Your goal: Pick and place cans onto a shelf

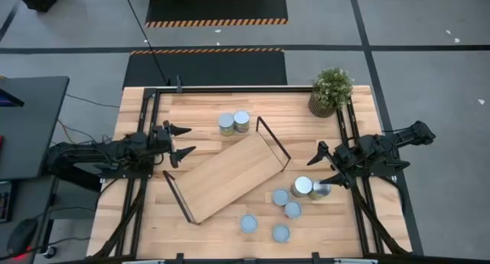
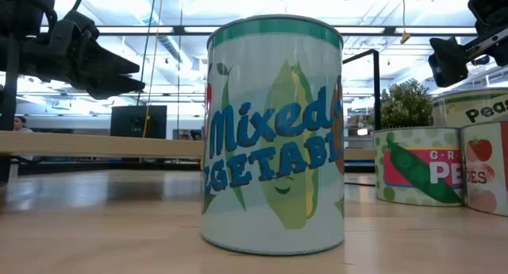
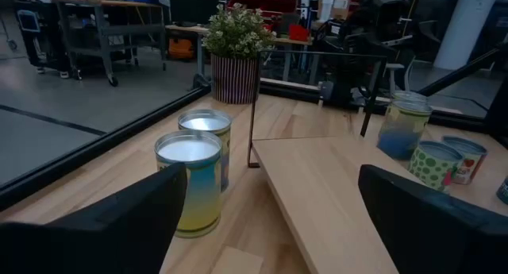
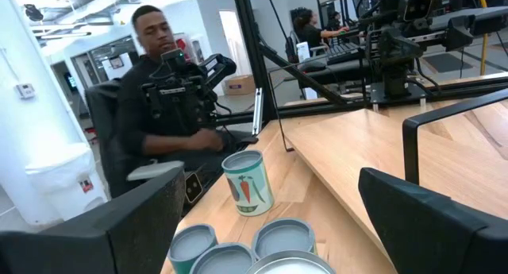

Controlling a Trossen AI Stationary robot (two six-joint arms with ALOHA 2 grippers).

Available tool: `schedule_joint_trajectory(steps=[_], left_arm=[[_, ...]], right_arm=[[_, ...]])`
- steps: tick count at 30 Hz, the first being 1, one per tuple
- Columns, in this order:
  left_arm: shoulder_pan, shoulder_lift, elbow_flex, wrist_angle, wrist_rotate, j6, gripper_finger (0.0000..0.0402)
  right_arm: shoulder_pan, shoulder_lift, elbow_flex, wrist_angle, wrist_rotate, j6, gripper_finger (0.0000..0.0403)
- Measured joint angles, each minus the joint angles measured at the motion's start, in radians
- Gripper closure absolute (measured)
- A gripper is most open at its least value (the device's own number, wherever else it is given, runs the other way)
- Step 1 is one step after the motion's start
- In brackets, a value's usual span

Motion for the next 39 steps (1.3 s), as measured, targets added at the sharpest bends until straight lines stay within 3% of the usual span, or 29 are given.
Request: schedule_joint_trajectory(steps=[25, 35, 39], left_arm=[[0.0, 0.0, 0.0, 0.007, 0.0, -0.012, 0.0024], [0.0, 0.0, 0.0, 0.046, 0.0, -0.378, 0.0024], [0.0, 0.0, 0.0, 0.042, 0.009, -0.432, 0.0024]], right_arm=[[0.0, 0.0, 0.0, 0.0, 0.0, 0.0, 0.002], [0.0, 0.0, 0.0, 0.0, 0.0, 0.0, 0.002], [0.0, 0.0, 0.0, 0.0, 0.0, 0.0, 0.002]])
